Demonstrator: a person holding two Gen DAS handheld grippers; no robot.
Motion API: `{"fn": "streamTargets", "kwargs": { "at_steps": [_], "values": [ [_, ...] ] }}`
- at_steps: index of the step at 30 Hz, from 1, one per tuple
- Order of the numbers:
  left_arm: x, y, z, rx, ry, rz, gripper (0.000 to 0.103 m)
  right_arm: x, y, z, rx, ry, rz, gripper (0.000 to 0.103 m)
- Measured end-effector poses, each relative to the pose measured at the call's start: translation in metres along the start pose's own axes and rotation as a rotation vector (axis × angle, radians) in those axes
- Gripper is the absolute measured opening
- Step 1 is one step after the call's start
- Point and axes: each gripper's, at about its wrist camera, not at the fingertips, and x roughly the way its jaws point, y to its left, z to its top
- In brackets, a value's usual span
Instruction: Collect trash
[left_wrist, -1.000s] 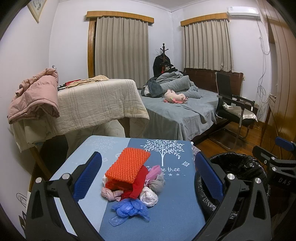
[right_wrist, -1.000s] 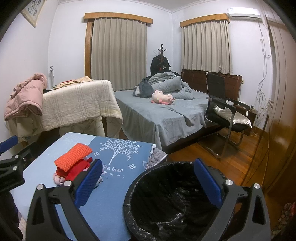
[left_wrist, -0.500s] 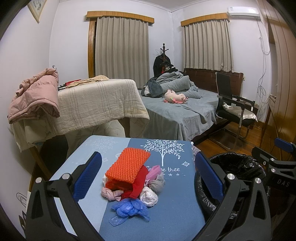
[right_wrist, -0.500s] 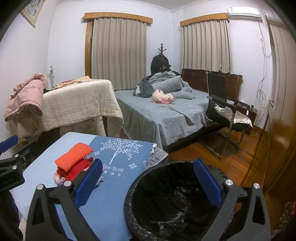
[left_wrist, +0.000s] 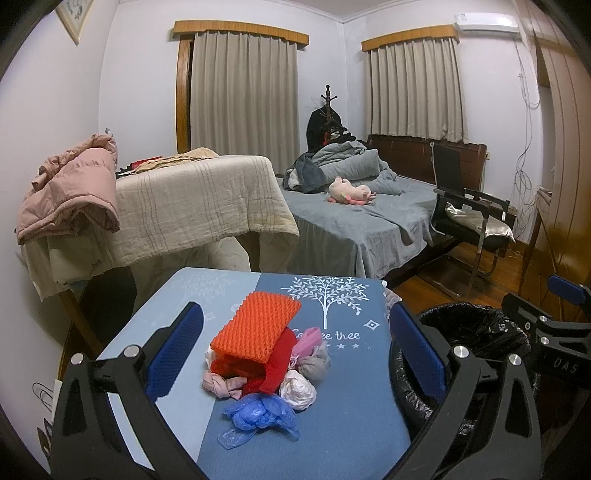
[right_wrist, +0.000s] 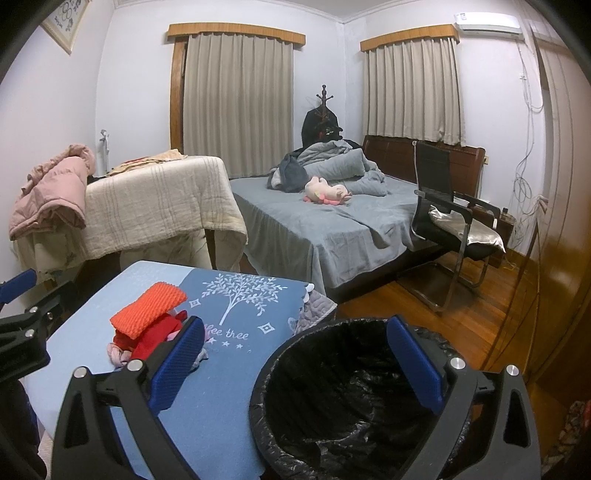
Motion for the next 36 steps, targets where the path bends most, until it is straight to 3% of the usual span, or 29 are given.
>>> {"fn": "streamTargets", "kwargs": {
  "at_steps": [19,36],
  "values": [
    [0.000,0.001,0.000,-0.001,0.002,0.000,0.098,0.003,0.000,0.001,0.002,0.004,0.003,0.097],
    [0.019,0.020,-0.018,-0.023,0.037,0.040,0.098,0.027,0.033,-0.011,-0.016,0.029,0.058,0.097]
  ]
}}
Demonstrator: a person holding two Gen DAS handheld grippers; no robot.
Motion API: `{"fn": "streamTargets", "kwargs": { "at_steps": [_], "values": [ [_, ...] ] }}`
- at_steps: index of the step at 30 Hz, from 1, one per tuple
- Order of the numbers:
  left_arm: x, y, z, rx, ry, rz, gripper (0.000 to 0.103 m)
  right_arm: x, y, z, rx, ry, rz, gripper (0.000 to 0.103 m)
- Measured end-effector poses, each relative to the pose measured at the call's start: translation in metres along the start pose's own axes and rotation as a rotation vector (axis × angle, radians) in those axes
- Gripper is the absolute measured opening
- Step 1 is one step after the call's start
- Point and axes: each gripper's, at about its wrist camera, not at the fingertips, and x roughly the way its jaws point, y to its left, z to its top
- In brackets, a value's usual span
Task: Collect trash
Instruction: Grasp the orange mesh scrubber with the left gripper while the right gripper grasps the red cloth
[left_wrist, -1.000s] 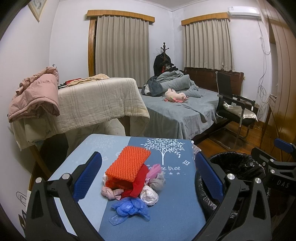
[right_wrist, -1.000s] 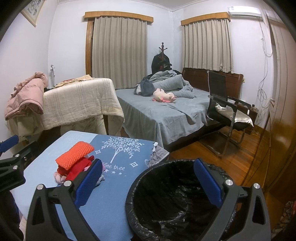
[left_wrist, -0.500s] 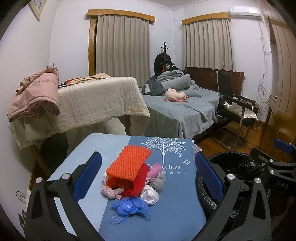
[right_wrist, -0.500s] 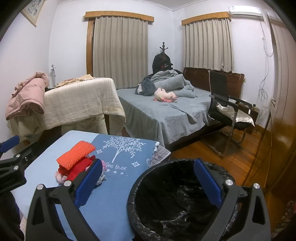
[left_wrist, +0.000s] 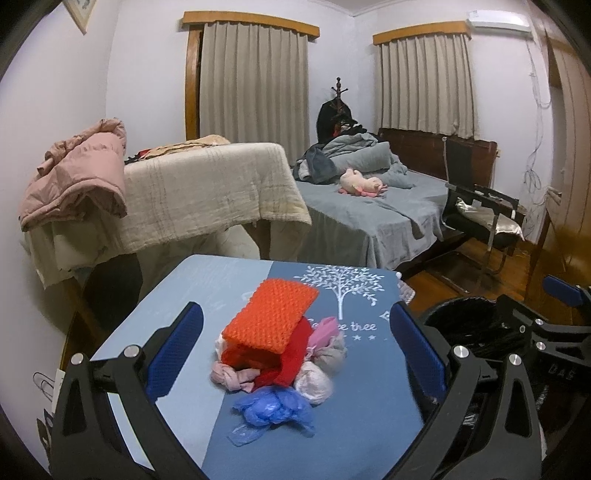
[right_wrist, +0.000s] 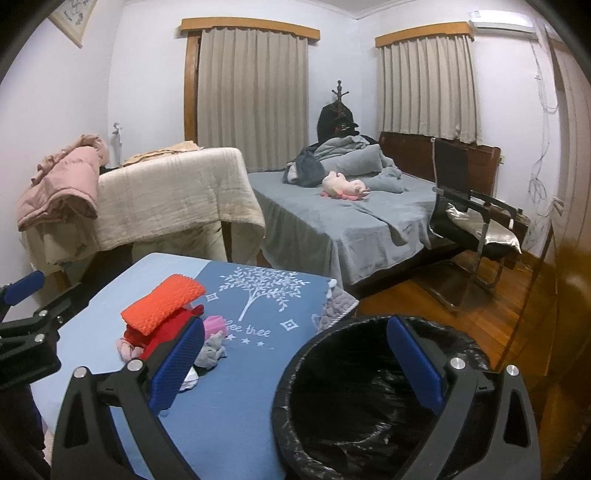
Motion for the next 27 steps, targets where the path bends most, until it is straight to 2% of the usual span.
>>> {"fn": "streamTargets", "kwargs": {
  "at_steps": [11,21,23,25,27],
  "values": [
    [0.054,0.040,-0.013,-0.007,0.046,0.094,0.098,0.044,0.019,-0.007,-0.001,0.049,0.042,0.097],
    [0.121,0.036,-0.016,0.036,0.101,0.052,0.097,0.086,0.028,-0.004,-0.015,0.077,0.032,0.097],
    [0.135,0.032,-0.018,0.047,0.124,0.040,0.093,0.092,0.028,-0.004,-0.012,0.083,0.028,0.097],
    [0.147,0.029,-0.021,0.052,0.144,0.027,0.083,0.098,0.028,-0.005,-0.010,0.094,0.023,0.097],
    [0.159,0.026,-0.024,0.063,0.166,0.020,0.081,0.102,0.027,-0.006,-0.009,0.103,0.020,0.097]
  ]
}}
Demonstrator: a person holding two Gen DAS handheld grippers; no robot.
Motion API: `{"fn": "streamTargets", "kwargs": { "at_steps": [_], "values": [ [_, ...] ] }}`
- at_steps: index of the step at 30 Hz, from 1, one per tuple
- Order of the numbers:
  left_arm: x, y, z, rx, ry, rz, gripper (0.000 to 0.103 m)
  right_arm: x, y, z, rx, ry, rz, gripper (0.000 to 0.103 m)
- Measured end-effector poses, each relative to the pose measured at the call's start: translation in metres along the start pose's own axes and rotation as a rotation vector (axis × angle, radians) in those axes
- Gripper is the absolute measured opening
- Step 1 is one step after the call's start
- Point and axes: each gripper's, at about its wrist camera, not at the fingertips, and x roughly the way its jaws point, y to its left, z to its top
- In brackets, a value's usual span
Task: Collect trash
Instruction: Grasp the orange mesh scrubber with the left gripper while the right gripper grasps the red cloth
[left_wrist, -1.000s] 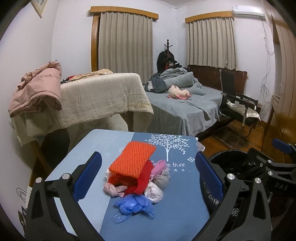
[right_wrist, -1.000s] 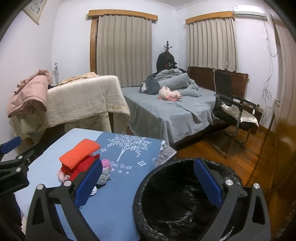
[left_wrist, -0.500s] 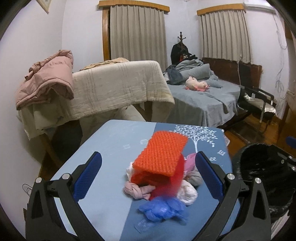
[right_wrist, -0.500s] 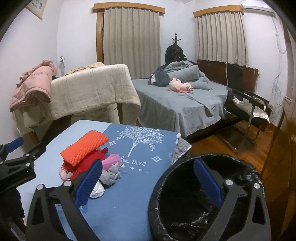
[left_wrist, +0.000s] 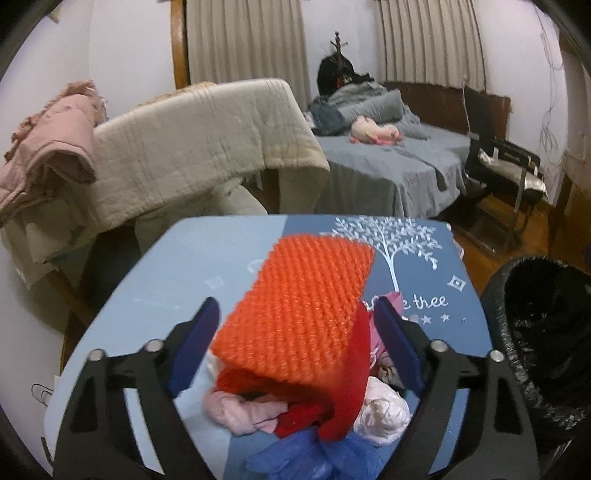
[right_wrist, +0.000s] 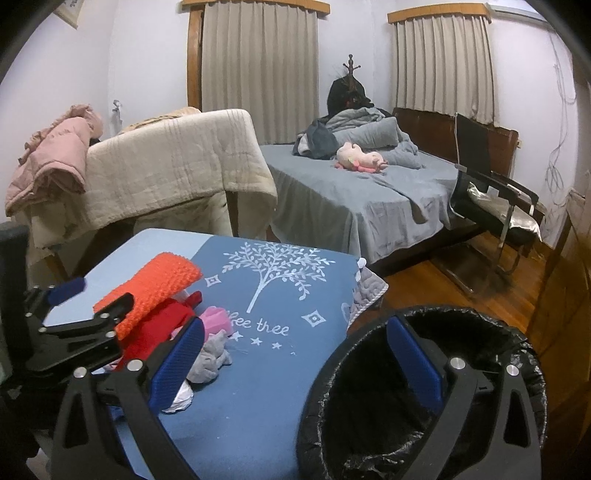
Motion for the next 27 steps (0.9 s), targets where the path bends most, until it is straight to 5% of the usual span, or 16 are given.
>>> {"fn": "streamTargets", "kwargs": {
  "at_steps": [3,12,17,18,27],
  "values": [
    [0.016,-0.006,-0.004,0.026,0.028,0.010,0.076,0.006,0.000,-0.001,0.001,0.012,-0.001,0.097],
    [0.029,-0.001,-0.007,-0.003,0.048,-0.034,0.031,0.016,0.005,-0.008,-0.012,0.043,0.006,0.097],
    [0.015,0.005,-0.002,-0.039,0.017,-0.057,0.028,0.018,0.010,-0.010,-0.016,0.044,0.019,0.097],
    [0.012,0.008,-0.001,-0.051,0.014,-0.070,0.019,0.018,0.010,-0.010,-0.016,0.042,0.022,0.097],
    [-0.024,0.030,0.008,-0.122,-0.037,-0.068,0.015,0.020,0.021,-0.001,-0.014,0.007,0.057,0.097]
  ]
}}
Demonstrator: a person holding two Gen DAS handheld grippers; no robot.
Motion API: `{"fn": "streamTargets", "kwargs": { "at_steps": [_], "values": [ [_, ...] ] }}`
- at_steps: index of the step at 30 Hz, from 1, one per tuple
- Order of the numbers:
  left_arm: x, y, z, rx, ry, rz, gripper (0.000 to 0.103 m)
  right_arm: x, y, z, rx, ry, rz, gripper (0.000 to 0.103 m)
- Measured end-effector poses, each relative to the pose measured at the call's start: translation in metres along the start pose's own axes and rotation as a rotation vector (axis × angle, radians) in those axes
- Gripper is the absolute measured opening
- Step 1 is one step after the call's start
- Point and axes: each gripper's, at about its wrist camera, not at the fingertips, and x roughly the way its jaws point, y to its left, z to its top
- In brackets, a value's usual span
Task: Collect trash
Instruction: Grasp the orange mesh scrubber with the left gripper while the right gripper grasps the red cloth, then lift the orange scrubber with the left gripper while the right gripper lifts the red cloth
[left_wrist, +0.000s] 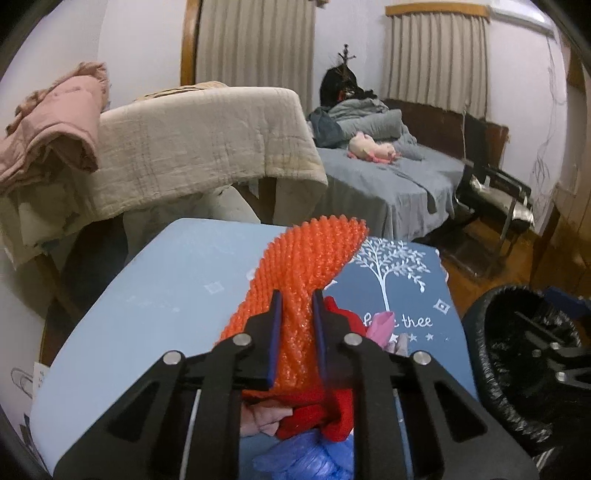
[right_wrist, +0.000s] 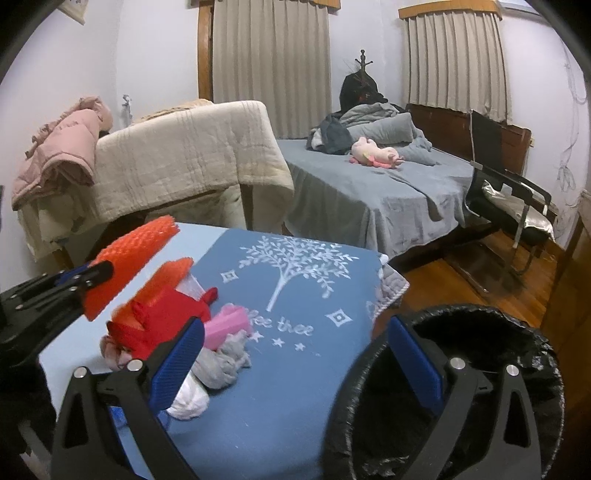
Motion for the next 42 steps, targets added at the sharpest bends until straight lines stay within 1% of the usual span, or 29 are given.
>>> {"fn": "streamTargets", "kwargs": {
  "at_steps": [5,9,14,22,24,25,26,27,29,30,31,33,34,35,42],
  "values": [
    [-0.017,0.018,0.002,-0.031,-0.017,0.033,0.015,0.005,0.019,0.005,-0.023,-0.020,0.039,0.097],
    [-0.022,0.035,-0.003,-0.037,-0.012,0.074,0.015,0.016,0.037,0.005,-0.022,-0.011,0.081,0.096],
    [-0.021,0.054,-0.012,-0.061,0.012,0.111,0.015,0.034,0.064,0.000,-0.049,0.017,0.124,0.090],
    [-0.020,0.073,-0.020,-0.083,0.028,0.135,0.015,0.057,0.099,-0.014,-0.083,0.085,0.171,0.084],
    [-0.021,0.075,-0.021,-0.086,0.029,0.139,0.015,0.065,0.106,-0.018,-0.102,0.102,0.166,0.079],
    [-0.021,0.076,-0.021,-0.088,0.029,0.141,0.015,0.069,0.107,-0.019,-0.105,0.112,0.167,0.073],
    [-0.022,0.077,-0.022,-0.090,0.029,0.142,0.015,0.073,0.108,-0.020,-0.104,0.123,0.175,0.064],
    [-0.022,0.079,-0.022,-0.093,0.029,0.143,0.015,0.078,0.110,-0.021,-0.106,0.139,0.190,0.058],
    [-0.023,0.080,-0.023,-0.097,0.029,0.144,0.015,0.084,0.113,-0.023,-0.122,0.168,0.212,0.037],
    [-0.023,0.081,-0.023,-0.101,0.031,0.141,0.015,0.087,0.115,-0.025,-0.134,0.184,0.229,0.030],
    [-0.023,0.080,-0.023,-0.102,0.032,0.139,0.015,0.088,0.115,-0.026,-0.135,0.192,0.254,0.020],
    [-0.023,0.079,-0.024,-0.100,0.030,0.135,0.015,0.087,0.114,-0.026,-0.137,0.196,0.278,0.015],
    [-0.023,0.079,-0.023,-0.099,0.028,0.133,0.015,0.085,0.113,-0.025,-0.138,0.191,0.283,0.010],
    [-0.024,0.078,-0.023,-0.100,0.025,0.128,0.015,0.083,0.111,-0.023,-0.137,0.186,0.294,0.008],
    [-0.032,0.071,-0.018,-0.097,0.005,0.104,0.015,0.047,0.099,0.003,-0.124,0.094,0.367,0.008]
  ]
}}
